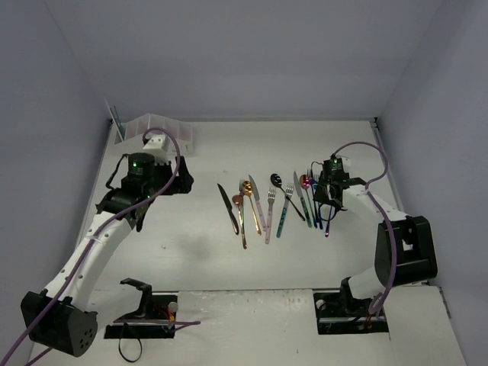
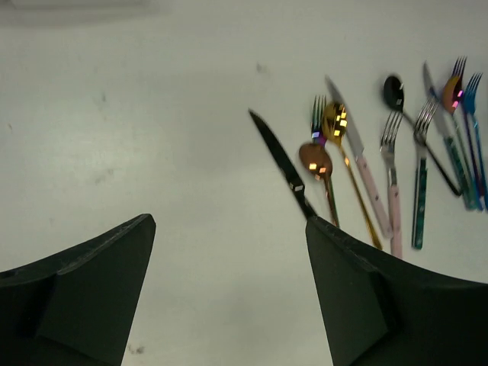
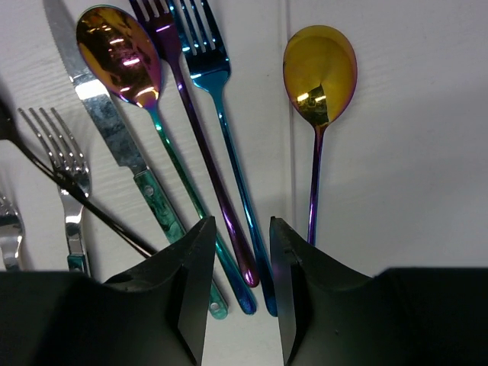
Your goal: Sort the eating utensils into containers
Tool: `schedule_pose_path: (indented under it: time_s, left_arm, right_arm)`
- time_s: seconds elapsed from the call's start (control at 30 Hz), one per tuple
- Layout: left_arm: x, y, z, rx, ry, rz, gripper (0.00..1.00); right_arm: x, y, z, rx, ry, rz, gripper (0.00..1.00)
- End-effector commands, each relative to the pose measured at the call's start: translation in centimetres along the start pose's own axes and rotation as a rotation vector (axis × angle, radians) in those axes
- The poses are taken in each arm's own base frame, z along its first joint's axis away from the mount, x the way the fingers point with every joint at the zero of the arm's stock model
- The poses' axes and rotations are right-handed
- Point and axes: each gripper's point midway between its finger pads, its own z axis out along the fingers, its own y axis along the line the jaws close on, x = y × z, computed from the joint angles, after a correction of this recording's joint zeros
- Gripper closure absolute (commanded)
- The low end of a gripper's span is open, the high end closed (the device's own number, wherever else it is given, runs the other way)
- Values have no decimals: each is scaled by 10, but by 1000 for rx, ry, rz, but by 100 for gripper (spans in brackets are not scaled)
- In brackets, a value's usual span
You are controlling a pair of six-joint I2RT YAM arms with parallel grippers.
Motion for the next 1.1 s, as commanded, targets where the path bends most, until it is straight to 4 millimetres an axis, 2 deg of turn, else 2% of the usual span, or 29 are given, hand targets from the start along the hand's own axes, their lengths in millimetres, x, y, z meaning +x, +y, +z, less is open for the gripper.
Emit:
schedule_pose_path:
  time_s: [0.0,0.1,0.2,0.37,0.63,0.9,1.07]
  left_arm:
    - [22,-7,-12,56,22,67,22]
    - [39,-1,-14,55,34,97,22]
    - [46,3,-12,50,31,102,22]
    - [52,-1,-10,73,46,86,22]
    - [55,0,-10,74,52,90,22]
    - [58,2,-10,68,55,95,22]
    - [59,2,-9,67,62,95,22]
  right_arm:
    - [-31,0,6,16,-78,52,68]
    - [-25,-3,17,32,-53,52,69]
    - [-16,-7,27,50,-22,49,69]
    - [-11,-14,32,80,-15,58,70]
    - [-14,-22,24,109,-48,72,64]
    - [-2,-33,36,125,5,85,64]
    - [4,-32,41,118,32,76,66]
